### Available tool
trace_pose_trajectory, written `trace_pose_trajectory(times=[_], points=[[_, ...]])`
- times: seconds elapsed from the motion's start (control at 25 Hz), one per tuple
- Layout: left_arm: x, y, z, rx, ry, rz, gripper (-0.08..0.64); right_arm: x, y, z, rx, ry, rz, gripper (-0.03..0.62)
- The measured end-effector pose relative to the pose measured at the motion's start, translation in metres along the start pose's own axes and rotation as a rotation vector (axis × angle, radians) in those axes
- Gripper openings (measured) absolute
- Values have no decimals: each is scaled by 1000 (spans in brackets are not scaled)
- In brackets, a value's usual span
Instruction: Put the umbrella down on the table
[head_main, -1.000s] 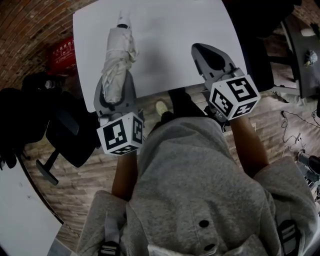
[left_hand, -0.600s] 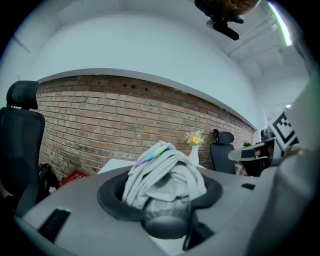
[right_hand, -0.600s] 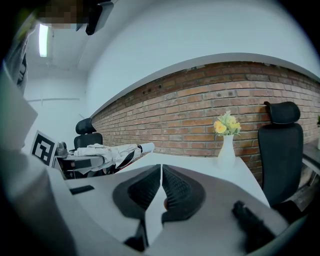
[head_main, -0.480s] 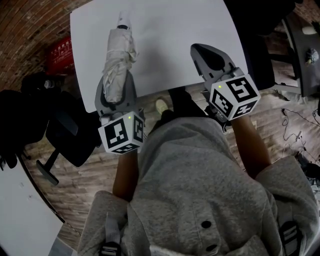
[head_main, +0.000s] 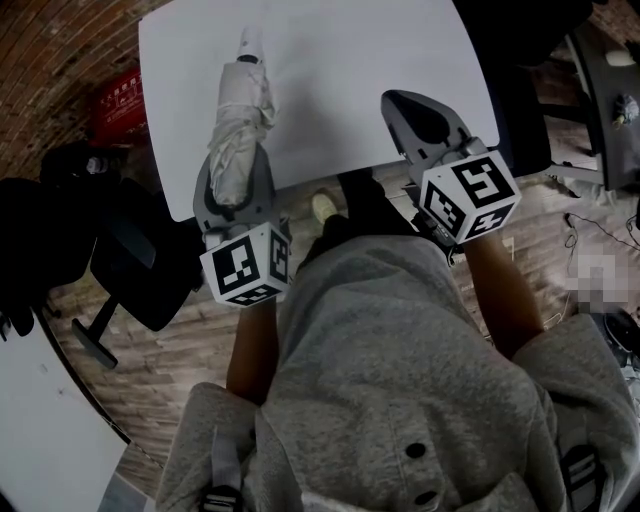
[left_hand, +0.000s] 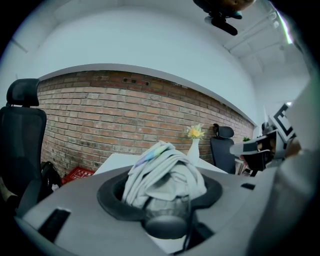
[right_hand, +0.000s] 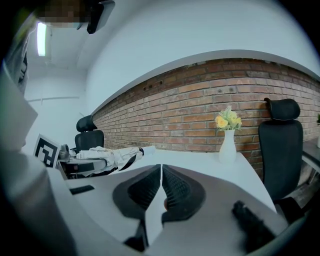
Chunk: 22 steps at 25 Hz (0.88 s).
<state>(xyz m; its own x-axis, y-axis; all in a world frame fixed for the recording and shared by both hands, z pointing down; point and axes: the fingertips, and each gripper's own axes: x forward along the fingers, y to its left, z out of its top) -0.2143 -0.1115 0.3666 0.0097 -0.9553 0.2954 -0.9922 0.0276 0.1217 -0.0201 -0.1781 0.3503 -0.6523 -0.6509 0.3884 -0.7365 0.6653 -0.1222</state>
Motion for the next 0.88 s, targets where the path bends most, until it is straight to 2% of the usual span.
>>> trace_pose_trajectory(times=[0.88], points=[[-3,7,-39,4,60,34,238,0,7,-19,0,39,19,28]])
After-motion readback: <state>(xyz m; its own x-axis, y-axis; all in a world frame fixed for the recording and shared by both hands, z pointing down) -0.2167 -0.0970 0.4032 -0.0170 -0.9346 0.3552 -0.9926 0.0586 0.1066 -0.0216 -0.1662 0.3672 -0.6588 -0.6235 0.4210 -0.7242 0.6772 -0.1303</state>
